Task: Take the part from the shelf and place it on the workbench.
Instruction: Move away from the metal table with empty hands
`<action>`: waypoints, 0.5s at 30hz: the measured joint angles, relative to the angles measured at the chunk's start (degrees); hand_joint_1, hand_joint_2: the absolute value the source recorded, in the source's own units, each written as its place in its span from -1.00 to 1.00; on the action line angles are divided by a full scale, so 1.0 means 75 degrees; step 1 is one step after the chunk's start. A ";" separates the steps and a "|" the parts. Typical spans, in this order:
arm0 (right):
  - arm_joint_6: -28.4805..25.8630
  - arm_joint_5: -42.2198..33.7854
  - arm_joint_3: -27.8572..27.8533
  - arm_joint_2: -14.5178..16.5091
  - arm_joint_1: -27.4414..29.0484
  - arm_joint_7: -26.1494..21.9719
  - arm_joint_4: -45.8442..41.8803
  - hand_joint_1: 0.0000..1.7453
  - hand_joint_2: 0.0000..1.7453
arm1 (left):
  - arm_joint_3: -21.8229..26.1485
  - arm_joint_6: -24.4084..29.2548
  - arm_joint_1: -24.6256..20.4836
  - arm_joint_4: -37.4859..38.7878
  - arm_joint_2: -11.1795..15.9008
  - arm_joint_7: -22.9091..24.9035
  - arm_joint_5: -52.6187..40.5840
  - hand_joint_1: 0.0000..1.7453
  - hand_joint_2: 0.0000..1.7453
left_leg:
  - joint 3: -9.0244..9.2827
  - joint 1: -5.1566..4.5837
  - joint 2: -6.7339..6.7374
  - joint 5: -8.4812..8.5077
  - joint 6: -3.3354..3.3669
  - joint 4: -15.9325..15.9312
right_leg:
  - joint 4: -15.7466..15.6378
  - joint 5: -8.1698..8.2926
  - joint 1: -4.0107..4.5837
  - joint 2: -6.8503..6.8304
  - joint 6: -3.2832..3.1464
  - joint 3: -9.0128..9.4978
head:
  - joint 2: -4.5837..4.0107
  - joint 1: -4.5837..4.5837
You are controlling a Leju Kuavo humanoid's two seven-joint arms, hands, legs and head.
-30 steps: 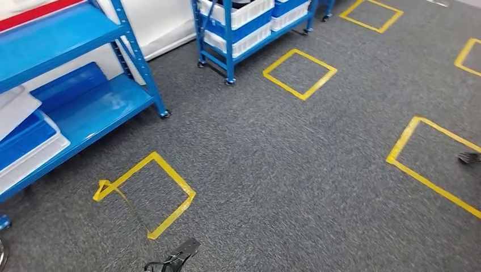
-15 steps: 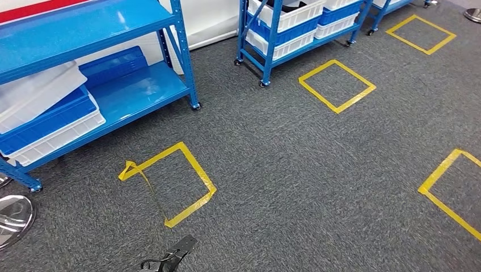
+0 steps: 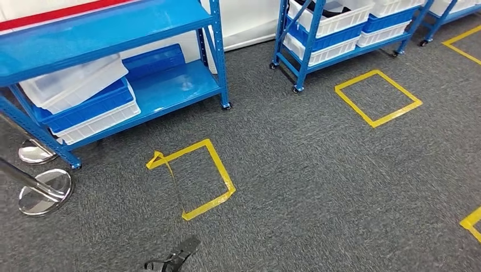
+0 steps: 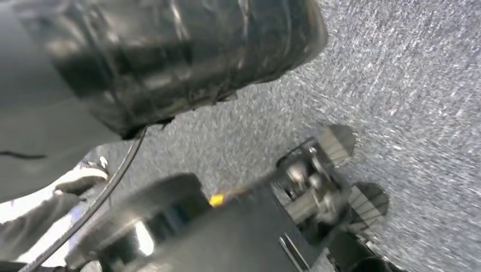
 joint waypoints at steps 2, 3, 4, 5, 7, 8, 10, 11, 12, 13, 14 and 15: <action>-0.0002 -0.0030 0.0001 0.0004 0.0008 0.0000 0.0001 -1.00 -1.00 | 0.0000 -0.0002 -0.0014 0.0000 -0.0003 -0.0007 -0.0007 -1.00 -1.00 | -0.0459 -0.0012 0.0286 -0.0460 -0.0028 0.0990 | -0.0004 -0.0009 0.0049 -0.0232 -0.0050 -0.0007 | 0.0000 -0.0024; -0.0003 -0.0045 0.0002 0.0003 0.0014 0.0000 0.0004 -1.00 -1.00 | 0.0000 -0.0005 -0.0015 0.0000 -0.0006 -0.0009 -0.0008 -1.00 -1.00 | -0.0622 -0.0011 0.0333 -0.0580 -0.0037 0.1352 | -0.0002 -0.0018 0.0071 -0.0355 -0.0067 -0.0008 | 0.0000 -0.0023; -0.0003 -0.0067 0.0002 0.0002 0.0018 0.0000 0.0006 -1.00 -1.00 | 0.0000 -0.0009 -0.0012 0.0000 -0.0009 -0.0009 -0.0006 -1.00 -1.00 | -0.0662 -0.0011 0.0361 -0.0574 -0.0037 0.1476 | 0.0000 -0.0026 0.0089 -0.0472 -0.0078 -0.0008 | 0.0000 -0.0022; -0.0002 -0.0091 0.0002 0.0002 0.0018 0.0000 0.0008 -1.00 -1.00 | 0.0000 -0.0011 -0.0009 0.0000 -0.0010 -0.0009 0.0001 -1.00 -1.00 | -0.0554 -0.0013 0.0388 -0.0442 -0.0027 0.1314 | 0.0001 -0.0034 0.0103 -0.0576 -0.0085 -0.0004 | 0.0000 -0.0023; 0.0001 -0.0141 0.0002 0.0006 0.0004 0.0000 0.0007 -1.00 -1.00 | 0.0000 -0.0010 -0.0011 0.0000 -0.0009 -0.0017 0.0020 -1.00 -1.00 | 0.0029 -0.0047 0.0624 -0.0007 0.0042 0.0294 | 0.0002 -0.0056 0.0128 -0.0752 -0.0075 0.0020 | 0.0000 -0.0023; 0.0004 -0.0162 0.0002 0.0008 -0.0004 0.0000 0.0007 -1.00 -1.00 | 0.0000 -0.0007 -0.0022 0.0000 -0.0007 -0.0025 0.0027 -1.00 -1.00 | 0.0306 -0.0088 0.0774 0.0137 0.0090 -0.0198 | 0.0006 -0.0073 0.0149 -0.0825 -0.0054 0.0030 | 0.0000 -0.0023; 0.0006 -0.0205 0.0002 0.0010 -0.0019 0.0000 0.0008 -1.00 -1.00 | 0.0000 -0.0001 -0.0044 0.0001 0.0001 -0.0045 0.0029 -1.00 -1.00 | 0.0557 -0.0161 0.0941 0.0214 0.0178 -0.0682 | 0.0006 -0.0098 0.0176 -0.0953 0.0000 0.0046 | 0.0000 -0.0007; 0.0004 -0.0229 0.0002 0.0018 -0.0027 0.0000 0.0008 -1.00 -1.00 | 0.0000 0.0003 -0.0047 0.0001 0.0007 -0.0050 0.0032 -1.00 -1.00 | 0.0562 -0.0186 0.0873 0.0225 0.0210 -0.0706 | 0.0000 -0.0104 0.0179 -0.1016 0.0031 0.0057 | 0.0000 0.0001; -0.0003 -0.0251 0.0002 0.0027 -0.0037 0.0000 0.0007 -1.00 -1.00 | 0.0000 0.0006 -0.0039 0.0002 0.0012 -0.0055 0.0039 -1.00 -1.00 | 0.0572 -0.0176 0.0799 0.0246 0.0244 -0.0737 | -0.0010 -0.0113 0.0180 -0.1062 0.0064 0.0075 | 0.0000 0.0007; -0.0009 -0.0274 0.0002 0.0036 -0.0048 0.0000 0.0007 -1.00 -1.00 | 0.0000 0.0009 -0.0025 0.0003 0.0015 -0.0063 0.0053 -1.00 -1.00 | 0.0595 -0.0162 0.0737 0.0268 0.0274 -0.0781 | 0.0024 -0.0155 0.0173 -0.1013 0.0105 0.0076 | 0.0000 0.0010; -0.0017 -0.0294 0.0002 0.0044 -0.0056 0.0000 0.0006 -1.00 -1.00 | 0.0000 0.0020 -0.0019 0.0003 0.0017 -0.0075 0.0090 -1.00 -1.00 | 0.0618 -0.0138 0.0682 0.0291 0.0304 -0.0825 | 0.0163 -0.0261 0.0164 -0.0874 0.0149 0.0022 | 0.0000 0.0026; -0.0025 -0.0310 0.0003 0.0045 -0.0060 0.0000 0.0007 -1.00 -1.00 | 0.0000 0.0031 -0.0018 0.0003 0.0017 -0.0093 0.0137 -1.00 -1.00 | 0.0639 -0.0110 0.0632 0.0313 0.0331 -0.0862 | 0.0437 -0.0435 0.0149 -0.0692 0.0189 -0.0100 | 0.0000 0.0046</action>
